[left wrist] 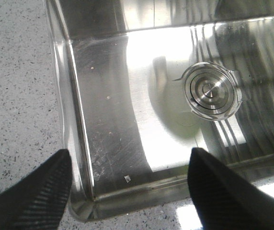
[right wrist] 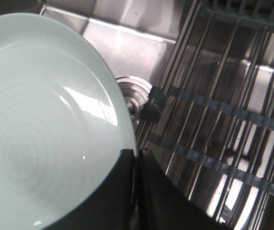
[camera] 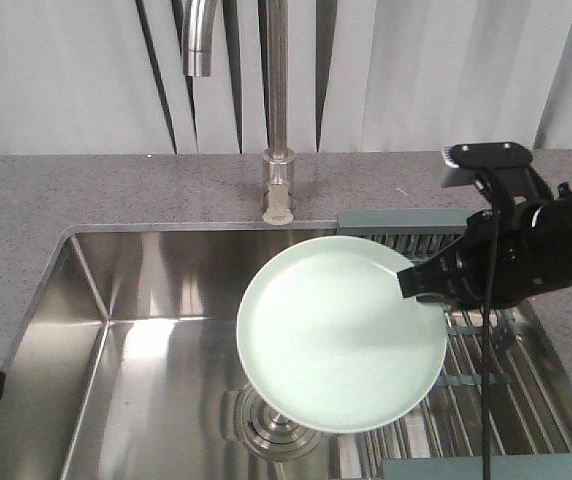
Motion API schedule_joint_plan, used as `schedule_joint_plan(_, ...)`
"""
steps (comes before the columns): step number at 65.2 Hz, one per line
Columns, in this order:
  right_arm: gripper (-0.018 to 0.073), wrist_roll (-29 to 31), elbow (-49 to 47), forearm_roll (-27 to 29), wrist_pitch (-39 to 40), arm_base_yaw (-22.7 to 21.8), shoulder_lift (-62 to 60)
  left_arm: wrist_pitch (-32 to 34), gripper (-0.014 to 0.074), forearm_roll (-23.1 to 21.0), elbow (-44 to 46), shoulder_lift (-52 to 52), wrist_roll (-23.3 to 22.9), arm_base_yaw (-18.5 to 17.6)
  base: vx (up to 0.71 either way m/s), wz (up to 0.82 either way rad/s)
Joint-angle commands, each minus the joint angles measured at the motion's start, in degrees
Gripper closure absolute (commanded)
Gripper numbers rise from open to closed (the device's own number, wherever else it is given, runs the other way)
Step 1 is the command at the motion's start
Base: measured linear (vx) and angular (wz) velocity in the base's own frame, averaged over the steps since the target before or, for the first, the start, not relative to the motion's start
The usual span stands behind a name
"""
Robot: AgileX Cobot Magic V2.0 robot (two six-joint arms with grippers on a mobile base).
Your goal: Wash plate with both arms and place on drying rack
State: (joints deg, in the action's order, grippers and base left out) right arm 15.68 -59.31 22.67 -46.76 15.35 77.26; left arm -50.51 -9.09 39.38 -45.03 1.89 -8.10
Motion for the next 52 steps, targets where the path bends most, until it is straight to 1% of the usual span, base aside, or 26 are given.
schedule_joint_plan(1, 0.0566, -0.9, -0.6, 1.5, 2.2, 2.3, -2.0, 2.7, 0.0108, -0.8, 1.3, 0.4, -0.5, 0.0, 0.0, 0.0)
schedule_joint_plan(16, 0.0566, -2.8, -0.4, 1.7, 5.5, 9.8, -1.5, 2.7, 0.0108, -0.8, 1.3, 0.4, -0.5, 0.0, 0.0, 0.0)
schedule_joint_plan(26, 0.0566, -4.1, -1.8, 2.0, 7.1, 13.1, 1.6, 2.7, 0.0108, -0.8, 1.3, 0.4, -0.5, 0.0, 0.0, 0.0)
schedule_joint_plan(39, 0.0566, -4.3, -10.5, 0.8, 6.6, 17.2, 8.5, 2.7, 0.0108, -0.8, 1.3, 0.4, -0.5, 0.0, 0.0, 0.0)
schedule_joint_plan(43, 0.0566, -4.6, -13.6, 0.0, 6.3, 17.8, 11.0, 2.7, 0.0108, -0.8, 1.3, 0.4, -0.5, 0.0, 0.0, 0.0)
schedule_joint_plan(52, 0.0566, -5.2, -21.5, -2.0, 4.2, 17.7, 16.3, 2.7, 0.0108, -0.8, 1.3, 0.4, -0.5, 0.0, 0.0, 0.0)
